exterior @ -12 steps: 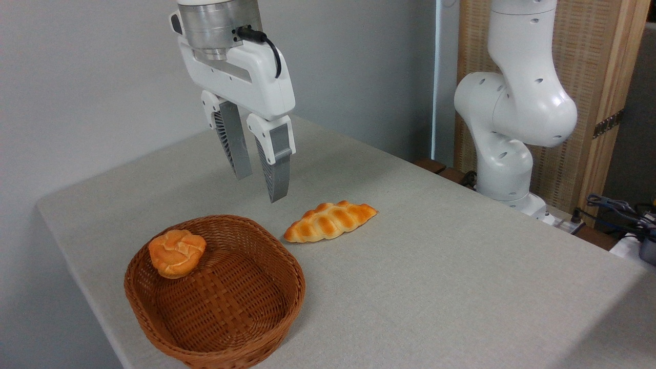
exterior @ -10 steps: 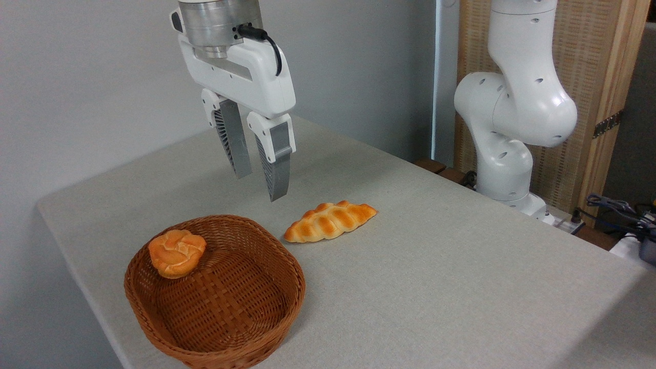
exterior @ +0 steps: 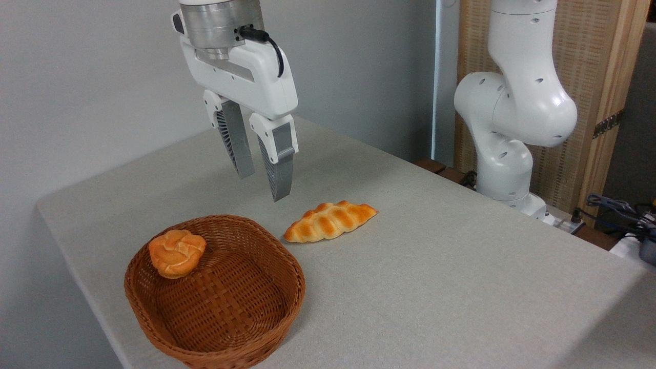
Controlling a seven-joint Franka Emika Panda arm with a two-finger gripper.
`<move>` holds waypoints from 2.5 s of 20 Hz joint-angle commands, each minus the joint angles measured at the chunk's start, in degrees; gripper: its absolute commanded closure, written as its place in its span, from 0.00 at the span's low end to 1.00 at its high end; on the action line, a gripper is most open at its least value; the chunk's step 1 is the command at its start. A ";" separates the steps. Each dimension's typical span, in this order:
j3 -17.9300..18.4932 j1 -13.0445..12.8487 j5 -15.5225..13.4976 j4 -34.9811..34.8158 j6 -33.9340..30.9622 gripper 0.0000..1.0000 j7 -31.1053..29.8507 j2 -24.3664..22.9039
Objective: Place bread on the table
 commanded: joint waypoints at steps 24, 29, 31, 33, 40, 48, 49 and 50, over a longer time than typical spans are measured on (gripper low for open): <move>-7.00 -0.05 -26.73 -11.74 31.59 0.00 -0.60 9.03; -7.36 0.04 -30.60 -11.66 35.01 0.00 -0.51 13.26; -7.36 0.04 -30.69 -11.57 36.59 0.00 -0.51 14.49; -7.36 0.12 -30.77 -11.57 37.48 0.00 -0.51 15.02; -7.36 0.47 -30.86 -11.57 38.71 0.00 -0.60 15.55; -7.36 1.88 -31.74 -11.39 38.62 0.68 -0.60 15.46; -7.36 1.88 -31.74 -11.39 38.62 0.68 -0.60 15.46; -7.36 1.88 -31.74 -11.39 38.62 0.68 -0.51 15.46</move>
